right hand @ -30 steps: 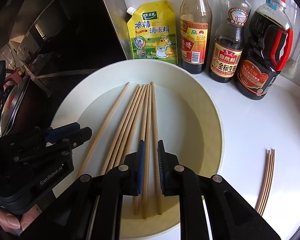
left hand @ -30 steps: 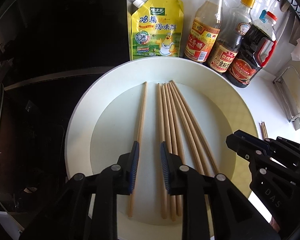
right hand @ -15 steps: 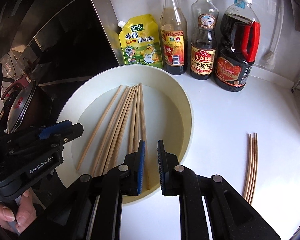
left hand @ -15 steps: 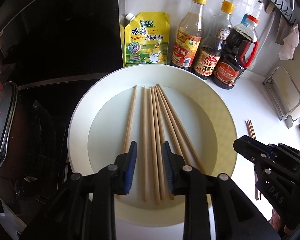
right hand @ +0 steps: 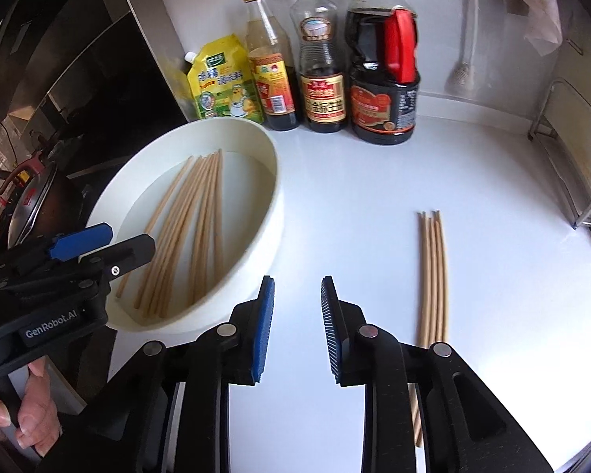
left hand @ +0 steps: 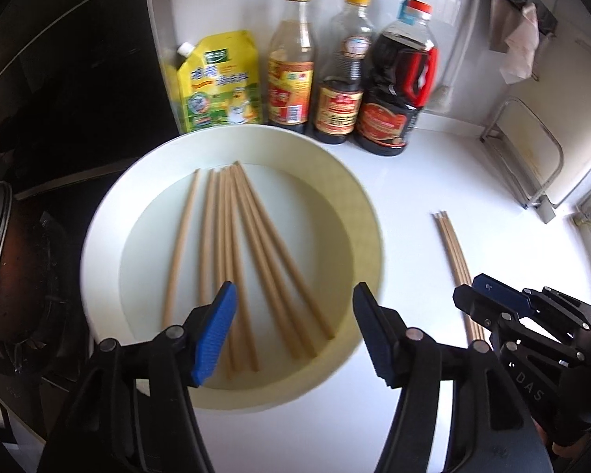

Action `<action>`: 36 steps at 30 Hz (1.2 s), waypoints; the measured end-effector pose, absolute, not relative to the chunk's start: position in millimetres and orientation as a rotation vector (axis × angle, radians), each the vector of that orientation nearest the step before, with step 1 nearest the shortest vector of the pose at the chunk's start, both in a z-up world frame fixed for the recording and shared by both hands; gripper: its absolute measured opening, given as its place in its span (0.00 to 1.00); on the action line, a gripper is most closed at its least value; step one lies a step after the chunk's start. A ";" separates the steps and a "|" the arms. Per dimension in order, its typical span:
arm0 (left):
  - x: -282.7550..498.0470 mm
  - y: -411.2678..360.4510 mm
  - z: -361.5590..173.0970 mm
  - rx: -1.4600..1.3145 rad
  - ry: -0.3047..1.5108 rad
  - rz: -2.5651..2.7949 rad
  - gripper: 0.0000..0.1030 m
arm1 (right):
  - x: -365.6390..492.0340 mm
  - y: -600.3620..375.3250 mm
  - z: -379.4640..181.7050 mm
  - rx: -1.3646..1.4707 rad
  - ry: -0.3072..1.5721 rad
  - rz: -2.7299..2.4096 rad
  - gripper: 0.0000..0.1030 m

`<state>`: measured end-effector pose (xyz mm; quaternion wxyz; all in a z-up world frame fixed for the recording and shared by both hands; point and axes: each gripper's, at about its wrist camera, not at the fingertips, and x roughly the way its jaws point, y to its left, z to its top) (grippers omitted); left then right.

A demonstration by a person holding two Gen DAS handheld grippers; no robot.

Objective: Organize utensils
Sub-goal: 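Move both open tools back toward the remaining chopsticks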

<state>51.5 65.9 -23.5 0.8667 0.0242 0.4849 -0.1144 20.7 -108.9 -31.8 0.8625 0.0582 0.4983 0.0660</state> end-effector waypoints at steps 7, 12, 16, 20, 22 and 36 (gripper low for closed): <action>39.5 12.4 -26.6 0.075 1.009 -0.311 0.62 | -0.1 -175.9 -47.3 0.156 1.059 0.025 0.29; 31.1 -22.0 -35.1 0.080 1.018 -0.334 0.63 | -4.8 -207.2 -62.1 0.152 1.076 -0.005 0.31; 27.4 -41.8 -50.8 0.093 1.046 -0.321 0.65 | -5.4 -221.3 -80.1 0.136 1.104 0.001 0.34; 21.0 -51.7 -64.0 0.089 1.072 -0.317 0.65 | -1.5 -227.4 -97.1 0.127 1.127 0.021 0.34; 16.9 -54.9 -66.8 0.100 1.071 -0.308 0.65 | 0.8 -228.8 -103.8 0.121 1.133 0.036 0.34; 9.3 -58.3 -85.3 0.089 1.109 -0.251 0.66 | 3.5 -218.6 -124.4 0.045 1.143 0.095 0.34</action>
